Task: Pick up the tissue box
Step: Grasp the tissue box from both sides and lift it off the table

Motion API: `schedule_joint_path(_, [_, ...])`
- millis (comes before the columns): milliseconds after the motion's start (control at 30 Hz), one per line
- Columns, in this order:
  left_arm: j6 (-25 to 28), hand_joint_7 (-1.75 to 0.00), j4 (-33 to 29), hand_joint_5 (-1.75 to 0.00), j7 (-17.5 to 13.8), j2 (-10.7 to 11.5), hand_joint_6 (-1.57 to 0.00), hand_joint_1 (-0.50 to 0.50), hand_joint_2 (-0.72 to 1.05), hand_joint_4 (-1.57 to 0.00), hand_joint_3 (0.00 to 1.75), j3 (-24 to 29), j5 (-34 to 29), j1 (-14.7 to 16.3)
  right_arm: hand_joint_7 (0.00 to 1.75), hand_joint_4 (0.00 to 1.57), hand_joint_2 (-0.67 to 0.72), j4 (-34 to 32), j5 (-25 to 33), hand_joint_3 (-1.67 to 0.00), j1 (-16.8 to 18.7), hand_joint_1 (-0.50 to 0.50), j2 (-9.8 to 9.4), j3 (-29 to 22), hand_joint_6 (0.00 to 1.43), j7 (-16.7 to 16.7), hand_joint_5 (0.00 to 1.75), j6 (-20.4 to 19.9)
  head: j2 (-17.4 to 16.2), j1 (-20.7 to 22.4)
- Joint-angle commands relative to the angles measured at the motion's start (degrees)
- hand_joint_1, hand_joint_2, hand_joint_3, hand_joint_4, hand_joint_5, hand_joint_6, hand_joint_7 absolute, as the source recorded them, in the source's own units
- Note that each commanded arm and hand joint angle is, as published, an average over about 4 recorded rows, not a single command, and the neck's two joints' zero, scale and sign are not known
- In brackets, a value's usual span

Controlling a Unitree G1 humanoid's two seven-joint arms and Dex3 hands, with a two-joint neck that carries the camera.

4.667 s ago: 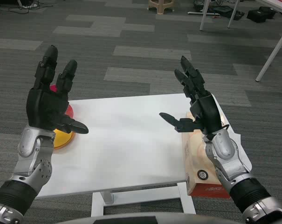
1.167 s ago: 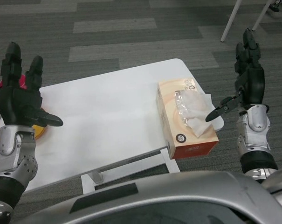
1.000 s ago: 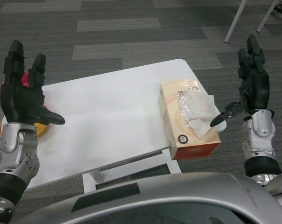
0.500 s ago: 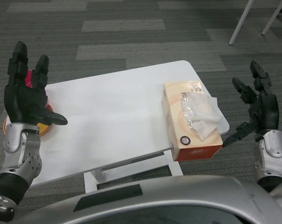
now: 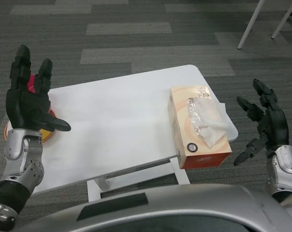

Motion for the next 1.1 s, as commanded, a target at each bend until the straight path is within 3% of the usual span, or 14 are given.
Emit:
schedule_joint_path(33, [-0.68, -0.07, -0.03, -0.41, 0.20, 0.02, 0.00, 0.50, -0.37, 0.00, 0.00, 0.16, 0.23, 0.51, 0.35, 0.54, 0.72, 1.82, 0.12, 0.00, 0.03, 0.07, 0.86, -0.15, 0.00, 0.74, 0.00, 0.28, 0.10, -0.98])
schedule_joint_path(533, [-0.77, -0.07, -0.07, -0.41, 0.20, -0.36, 0.00, 0.50, -0.37, 0.00, 0.00, 0.01, 0.56, 0.51, 0.23, 0.57, 0.72, 9.43, 0.01, 0.00, -4.43, -0.01, 4.62, 3.39, 0.00, 1.24, 0.00, -0.80, 1.12, -3.44])
schedule_joint_path(667, [-0.81, -0.07, -0.09, -0.41, 0.20, -0.58, 0.00, 0.50, -0.37, 0.00, 0.00, 0.01, 0.67, 0.51, 0.21, 0.60, 0.72, 13.97, -0.10, 0.00, -7.24, -0.06, 5.37, 4.97, 0.00, 1.29, 0.07, -1.11, 1.32, -4.31])
schedule_joint_path(1100, [-1.03, -0.07, -0.62, -0.41, 0.20, -1.00, 0.00, 0.50, -0.37, 0.00, 0.00, 0.09, 1.04, 0.99, 0.14, 0.79, 0.72, 22.79, -0.28, 0.00, -13.33, -0.12, 5.54, 10.37, 0.00, 1.40, 0.02, -1.63, 1.84, -4.63])
